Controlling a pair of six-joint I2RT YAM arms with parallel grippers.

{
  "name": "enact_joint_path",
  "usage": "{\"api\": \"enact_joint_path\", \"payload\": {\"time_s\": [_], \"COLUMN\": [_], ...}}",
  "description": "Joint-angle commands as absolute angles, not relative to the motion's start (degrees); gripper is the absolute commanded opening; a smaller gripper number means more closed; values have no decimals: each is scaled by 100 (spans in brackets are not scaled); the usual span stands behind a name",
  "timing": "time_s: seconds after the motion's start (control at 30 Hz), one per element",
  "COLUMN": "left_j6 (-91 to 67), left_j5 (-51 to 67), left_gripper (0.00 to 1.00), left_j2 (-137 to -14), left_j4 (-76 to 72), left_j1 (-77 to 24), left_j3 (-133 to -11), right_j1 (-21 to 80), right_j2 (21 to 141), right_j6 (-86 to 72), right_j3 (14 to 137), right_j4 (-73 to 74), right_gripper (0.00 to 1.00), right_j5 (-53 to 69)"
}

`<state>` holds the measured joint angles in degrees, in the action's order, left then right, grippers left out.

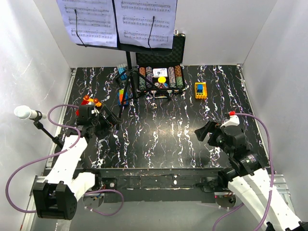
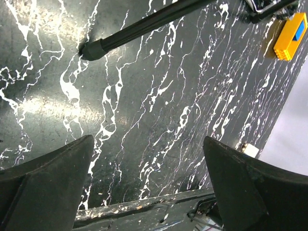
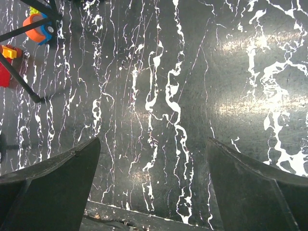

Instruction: Pack up the instrument practice props

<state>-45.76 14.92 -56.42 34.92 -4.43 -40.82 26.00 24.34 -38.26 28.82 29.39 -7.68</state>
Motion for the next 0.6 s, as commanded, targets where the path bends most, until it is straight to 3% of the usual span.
{"api": "enact_joint_path", "payload": {"time_s": [0.0, 0.2, 0.4, 0.57], "left_j6": [-3903, -3771, -4155, -4991], "left_j5": [1951, 1392, -1867, -3654], "left_gripper": [98, 98, 98, 98], "left_j2": [-5502, -4915, -4518, -3973], "left_j4": [3409, 3384, 4480, 5746], "left_j1": [-483, -1289, -3557, -3832], "left_j3": [-4131, -4095, -4807, -5246], "right_j1": [2619, 2619, 2628, 2628], "right_j2": [2461, 2645, 2856, 2892], "right_j6": [-3516, -3235, -3050, -2988], "right_j3": [3234, 3322, 3366, 3314], "right_j4": [2962, 2997, 3041, 2892], "right_gripper": [98, 98, 98, 98], "right_j5": [-800, -668, -580, -501]}}
